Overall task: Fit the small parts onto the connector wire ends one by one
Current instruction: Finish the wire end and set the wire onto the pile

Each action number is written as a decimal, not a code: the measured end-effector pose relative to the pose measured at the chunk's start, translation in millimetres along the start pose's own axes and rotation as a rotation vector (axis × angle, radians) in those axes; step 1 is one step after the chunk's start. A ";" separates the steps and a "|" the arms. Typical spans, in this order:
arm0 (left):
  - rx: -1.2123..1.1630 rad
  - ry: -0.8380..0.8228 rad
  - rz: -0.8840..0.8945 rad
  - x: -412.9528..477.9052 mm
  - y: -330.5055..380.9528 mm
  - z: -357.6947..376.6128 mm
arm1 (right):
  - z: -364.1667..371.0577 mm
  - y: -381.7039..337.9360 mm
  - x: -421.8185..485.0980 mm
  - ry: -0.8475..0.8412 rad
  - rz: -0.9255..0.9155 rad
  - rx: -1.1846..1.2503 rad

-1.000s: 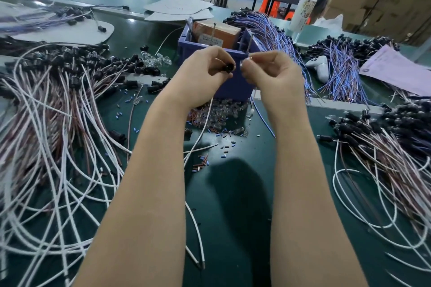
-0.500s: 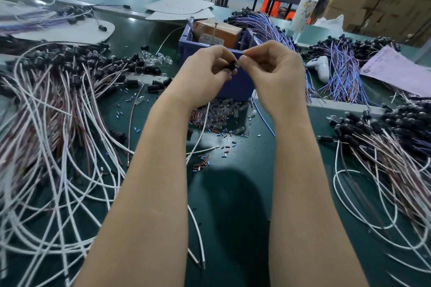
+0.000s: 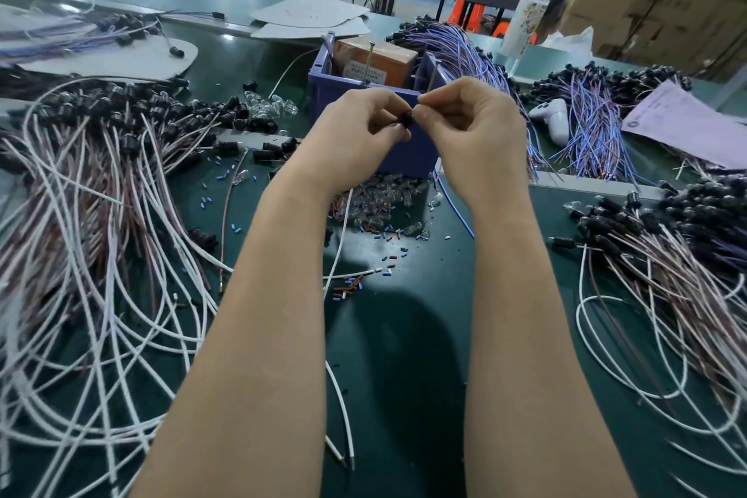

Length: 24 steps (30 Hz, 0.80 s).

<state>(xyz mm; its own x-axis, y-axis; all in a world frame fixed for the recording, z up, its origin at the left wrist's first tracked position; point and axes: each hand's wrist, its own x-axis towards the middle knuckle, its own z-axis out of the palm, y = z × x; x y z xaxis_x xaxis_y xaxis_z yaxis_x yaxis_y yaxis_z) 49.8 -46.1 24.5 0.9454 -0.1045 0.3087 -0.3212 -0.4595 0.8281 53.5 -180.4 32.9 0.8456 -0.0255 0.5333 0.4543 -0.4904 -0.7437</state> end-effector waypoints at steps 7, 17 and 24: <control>0.083 0.029 0.006 0.0 0.6 3.8 | 0.1 3.6 0.2 0.034 0.084 0.040; 0.157 0.047 0.051 0.2 -7.4 7.8 | 14.5 19.7 -5.3 0.028 0.368 0.452; 0.120 0.079 0.054 0.4 -3.3 12.1 | 16.6 20.2 -8.2 0.023 0.404 0.601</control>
<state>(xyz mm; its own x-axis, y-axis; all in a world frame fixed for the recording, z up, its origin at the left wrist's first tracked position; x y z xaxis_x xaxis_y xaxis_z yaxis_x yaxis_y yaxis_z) 51.9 -55.3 16.2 0.9182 -0.0640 0.3908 -0.3576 -0.5580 0.7489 60.5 -175.7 6.9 0.9769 -0.1250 0.1732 0.1887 0.1250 -0.9741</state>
